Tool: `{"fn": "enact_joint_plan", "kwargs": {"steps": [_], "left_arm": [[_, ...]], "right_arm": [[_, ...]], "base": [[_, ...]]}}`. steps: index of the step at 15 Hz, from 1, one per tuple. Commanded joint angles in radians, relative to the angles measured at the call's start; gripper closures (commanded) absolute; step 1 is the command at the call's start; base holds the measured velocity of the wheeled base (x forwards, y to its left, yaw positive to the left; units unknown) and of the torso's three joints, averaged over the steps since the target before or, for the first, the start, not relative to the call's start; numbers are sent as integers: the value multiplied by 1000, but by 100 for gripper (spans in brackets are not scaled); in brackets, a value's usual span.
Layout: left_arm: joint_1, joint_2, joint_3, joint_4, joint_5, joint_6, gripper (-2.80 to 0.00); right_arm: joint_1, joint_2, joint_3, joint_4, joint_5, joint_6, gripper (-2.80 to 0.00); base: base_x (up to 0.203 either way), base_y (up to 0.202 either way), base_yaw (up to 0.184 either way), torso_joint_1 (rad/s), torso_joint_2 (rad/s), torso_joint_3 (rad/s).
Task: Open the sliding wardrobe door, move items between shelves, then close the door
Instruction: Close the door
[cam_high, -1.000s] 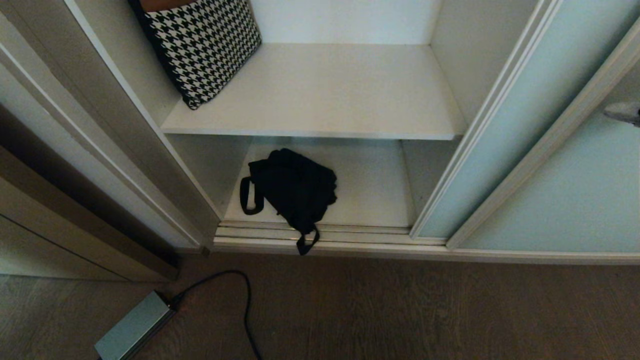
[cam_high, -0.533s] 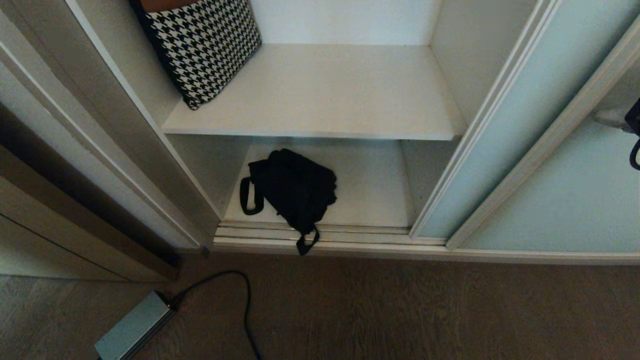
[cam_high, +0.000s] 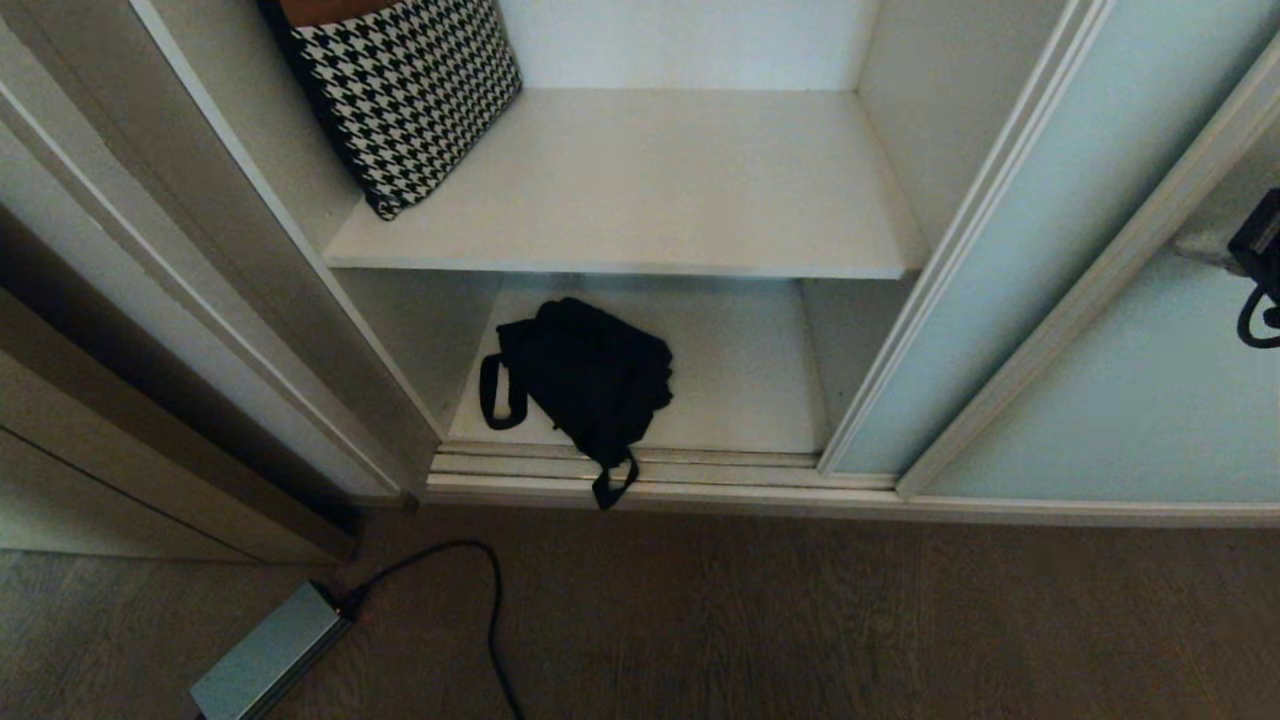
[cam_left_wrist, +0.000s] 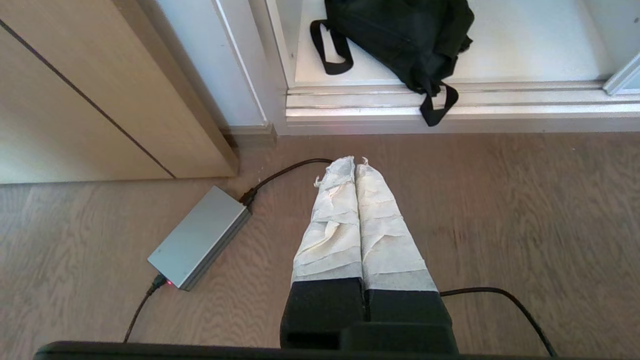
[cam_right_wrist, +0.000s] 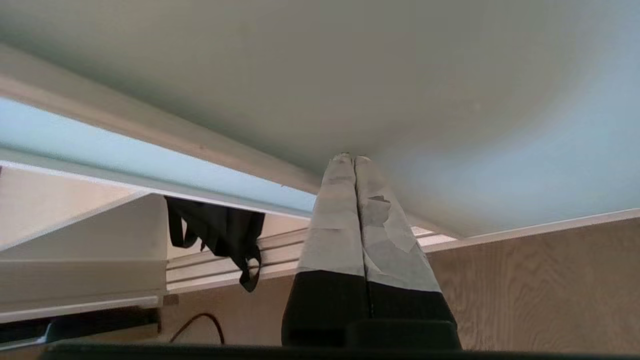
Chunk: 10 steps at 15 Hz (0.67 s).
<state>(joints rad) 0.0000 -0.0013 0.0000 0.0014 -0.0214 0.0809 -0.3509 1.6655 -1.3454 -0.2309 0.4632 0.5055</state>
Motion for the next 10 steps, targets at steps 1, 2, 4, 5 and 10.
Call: {"fn": "enact_joint_plan", "kwargs": {"steps": [1, 2, 4, 5, 10], "left_arm": [[0, 1, 0, 0, 0, 0, 0], [0, 1, 0, 0, 0, 0, 0], [0, 1, 0, 0, 0, 0, 0], [0, 1, 0, 0, 0, 0, 0], [0, 1, 0, 0, 0, 0, 0]], "right_arm": [[16, -19, 9, -2, 8, 2, 0], [29, -22, 9, -3, 3, 1, 0], [53, -24, 8, -4, -13, 1, 0], [66, -23, 6, -4, -23, 1, 0], [171, -49, 16, -4, -70, -1, 0]], "base": [[0, 0, 0, 0, 0, 0], [0, 0, 0, 0, 0, 0], [0, 0, 0, 0, 0, 0], [0, 0, 0, 0, 0, 0], [0, 0, 0, 0, 0, 0]]}}
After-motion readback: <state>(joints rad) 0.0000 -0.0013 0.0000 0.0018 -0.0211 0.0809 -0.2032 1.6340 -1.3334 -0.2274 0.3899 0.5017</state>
